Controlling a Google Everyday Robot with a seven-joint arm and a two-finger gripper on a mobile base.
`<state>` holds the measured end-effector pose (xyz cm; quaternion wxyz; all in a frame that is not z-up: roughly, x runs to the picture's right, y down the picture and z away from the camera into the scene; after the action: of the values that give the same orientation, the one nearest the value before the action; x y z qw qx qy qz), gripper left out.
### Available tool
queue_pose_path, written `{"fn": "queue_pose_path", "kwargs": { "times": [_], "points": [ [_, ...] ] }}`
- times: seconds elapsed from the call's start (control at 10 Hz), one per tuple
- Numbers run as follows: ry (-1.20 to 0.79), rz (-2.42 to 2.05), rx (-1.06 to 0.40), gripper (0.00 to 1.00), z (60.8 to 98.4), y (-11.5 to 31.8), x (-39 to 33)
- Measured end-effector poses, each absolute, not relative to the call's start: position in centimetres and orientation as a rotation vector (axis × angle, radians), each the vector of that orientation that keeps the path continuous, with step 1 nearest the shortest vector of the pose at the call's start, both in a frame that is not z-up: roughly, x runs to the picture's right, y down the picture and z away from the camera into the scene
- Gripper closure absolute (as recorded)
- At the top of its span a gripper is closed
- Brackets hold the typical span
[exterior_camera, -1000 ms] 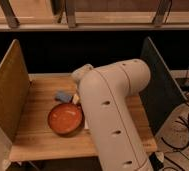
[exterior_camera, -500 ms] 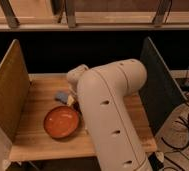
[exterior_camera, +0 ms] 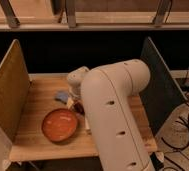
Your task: Place the pepper on the white sponge
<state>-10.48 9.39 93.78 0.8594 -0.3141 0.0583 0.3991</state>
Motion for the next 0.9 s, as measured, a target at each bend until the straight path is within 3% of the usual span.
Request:
{"fn": "queue_pose_path", "kwargs": {
  "times": [0.6,0.9],
  "points": [
    [0.123,0.872,-0.629,0.96,93.1,8.2,-9.0],
    [0.090,0.884,-0.547,1.00,91.6,4.8,-8.3]
  ]
}}
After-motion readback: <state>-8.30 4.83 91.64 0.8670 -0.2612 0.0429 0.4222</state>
